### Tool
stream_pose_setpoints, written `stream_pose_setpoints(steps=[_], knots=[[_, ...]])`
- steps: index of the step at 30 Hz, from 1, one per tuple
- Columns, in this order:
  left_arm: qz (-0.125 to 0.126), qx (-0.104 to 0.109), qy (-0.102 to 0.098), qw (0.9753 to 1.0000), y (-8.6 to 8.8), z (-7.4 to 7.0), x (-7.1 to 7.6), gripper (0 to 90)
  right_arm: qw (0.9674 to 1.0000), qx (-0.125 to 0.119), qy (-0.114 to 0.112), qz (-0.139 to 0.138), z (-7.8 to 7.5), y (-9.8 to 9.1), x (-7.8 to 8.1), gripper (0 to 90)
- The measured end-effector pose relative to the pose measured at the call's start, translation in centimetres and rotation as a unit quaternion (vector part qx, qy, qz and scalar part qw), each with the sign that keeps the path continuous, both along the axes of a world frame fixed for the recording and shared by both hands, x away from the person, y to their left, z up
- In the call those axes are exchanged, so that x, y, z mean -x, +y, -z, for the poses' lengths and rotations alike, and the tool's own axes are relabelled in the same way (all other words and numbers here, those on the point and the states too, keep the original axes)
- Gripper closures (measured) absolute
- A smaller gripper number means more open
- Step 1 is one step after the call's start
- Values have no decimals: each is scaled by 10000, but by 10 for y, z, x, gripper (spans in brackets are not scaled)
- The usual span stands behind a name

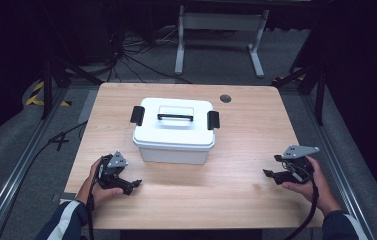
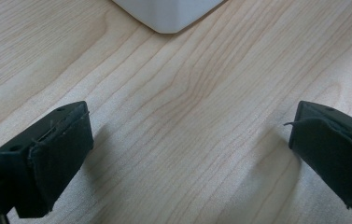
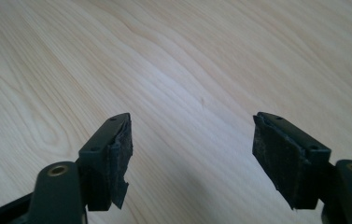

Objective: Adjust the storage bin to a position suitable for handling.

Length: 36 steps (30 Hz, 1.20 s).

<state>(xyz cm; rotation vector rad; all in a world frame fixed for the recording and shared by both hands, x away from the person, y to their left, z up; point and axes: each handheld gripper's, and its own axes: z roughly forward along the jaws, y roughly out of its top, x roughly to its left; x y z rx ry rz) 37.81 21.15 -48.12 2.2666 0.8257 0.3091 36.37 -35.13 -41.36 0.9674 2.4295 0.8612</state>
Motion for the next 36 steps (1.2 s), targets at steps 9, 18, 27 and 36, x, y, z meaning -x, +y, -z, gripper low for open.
stream_pose_setpoints(steps=[9,18,27,36], knots=[[48,-40,-42,10000,1,0,-1,1,9975,232,-122,-660,-50,50,-31,336],[50,1,-17,10000,0,0,-1,2,9917,549,-266,-1128,-95,95,-54,367],[27,26,13,10000,0,0,-1,2,9821,789,-393,-1667,-129,132,-72,408],[39,21,8,10000,0,0,-1,2,9664,1150,-431,-2258,-146,176,-84,464]])
